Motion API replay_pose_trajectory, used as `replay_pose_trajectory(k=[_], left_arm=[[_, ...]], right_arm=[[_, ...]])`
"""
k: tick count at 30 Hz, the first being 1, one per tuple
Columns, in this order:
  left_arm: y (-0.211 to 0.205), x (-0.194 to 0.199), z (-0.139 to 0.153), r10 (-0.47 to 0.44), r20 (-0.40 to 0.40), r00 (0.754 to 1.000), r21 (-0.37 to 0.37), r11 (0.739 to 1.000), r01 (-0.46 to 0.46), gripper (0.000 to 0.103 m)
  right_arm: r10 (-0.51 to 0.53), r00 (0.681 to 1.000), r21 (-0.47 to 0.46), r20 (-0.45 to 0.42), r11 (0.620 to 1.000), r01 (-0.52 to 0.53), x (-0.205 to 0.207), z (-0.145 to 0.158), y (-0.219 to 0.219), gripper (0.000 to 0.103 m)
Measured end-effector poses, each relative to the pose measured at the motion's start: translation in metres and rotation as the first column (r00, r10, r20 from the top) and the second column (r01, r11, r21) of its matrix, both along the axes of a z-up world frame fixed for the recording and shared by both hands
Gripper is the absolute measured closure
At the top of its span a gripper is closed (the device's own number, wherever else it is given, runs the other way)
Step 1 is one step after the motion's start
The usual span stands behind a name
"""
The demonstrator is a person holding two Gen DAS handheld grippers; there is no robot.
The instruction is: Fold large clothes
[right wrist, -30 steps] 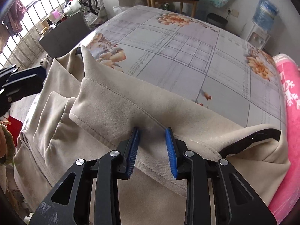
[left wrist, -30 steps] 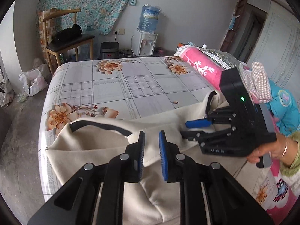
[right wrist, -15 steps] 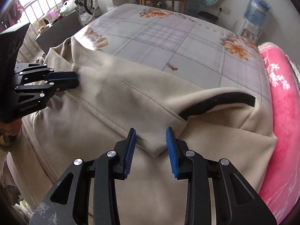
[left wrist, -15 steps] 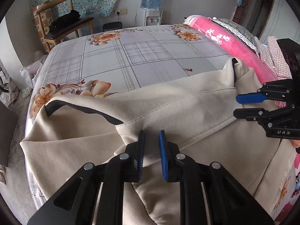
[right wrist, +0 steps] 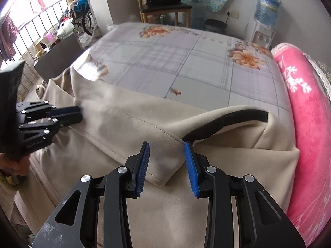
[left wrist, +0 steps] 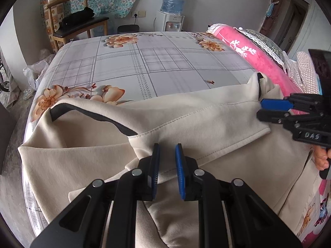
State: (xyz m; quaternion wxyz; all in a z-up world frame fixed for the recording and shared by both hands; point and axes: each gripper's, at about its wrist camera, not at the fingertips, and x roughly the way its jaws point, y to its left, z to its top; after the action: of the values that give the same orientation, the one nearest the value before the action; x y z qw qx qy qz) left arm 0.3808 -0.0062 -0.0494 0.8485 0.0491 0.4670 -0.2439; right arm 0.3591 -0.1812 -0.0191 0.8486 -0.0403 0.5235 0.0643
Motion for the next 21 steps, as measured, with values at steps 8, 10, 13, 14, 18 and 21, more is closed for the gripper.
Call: replay_pose_trajectory(k=[8, 10, 13, 14, 18, 21], left_arm=[[0.011, -0.011, 0.025, 0.079, -0.059, 0.995, 0.018, 0.997, -0.078, 0.079], [0.016, -0.025, 0.041, 0.078, -0.046, 0.996, 0.023, 0.997, -0.077, 0.069], [0.027, -0.055, 0.062, 0.072, -0.002, 0.997, 0.032, 0.997, -0.072, 0.053], [0.030, -0.068, 0.066, 0.073, 0.015, 0.997, 0.036, 0.997, -0.073, 0.049], [0.038, -0.118, 0.066, 0.072, 0.033, 0.997, 0.055, 0.996, -0.073, 0.031], [0.039, -0.153, 0.056, 0.095, 0.046, 0.994, 0.092, 0.991, -0.099, 0.025]], right_arm=[[-0.116, 0.993, 0.050, -0.027, 0.992, 0.117, -0.038, 0.018, -0.024, 0.065], [-0.116, 0.993, 0.069, -0.002, 0.991, 0.116, -0.058, 0.035, -0.027, 0.058], [-0.100, 0.993, 0.099, 0.055, 0.991, 0.094, -0.096, 0.060, -0.023, 0.036], [-0.090, 0.994, 0.107, 0.067, 0.991, 0.083, -0.108, 0.065, -0.020, 0.034], [-0.062, 0.996, 0.160, 0.070, 0.986, 0.050, -0.151, 0.067, -0.004, 0.027], [-0.059, 0.996, 0.175, 0.059, 0.983, 0.048, -0.178, 0.056, 0.011, 0.023]])
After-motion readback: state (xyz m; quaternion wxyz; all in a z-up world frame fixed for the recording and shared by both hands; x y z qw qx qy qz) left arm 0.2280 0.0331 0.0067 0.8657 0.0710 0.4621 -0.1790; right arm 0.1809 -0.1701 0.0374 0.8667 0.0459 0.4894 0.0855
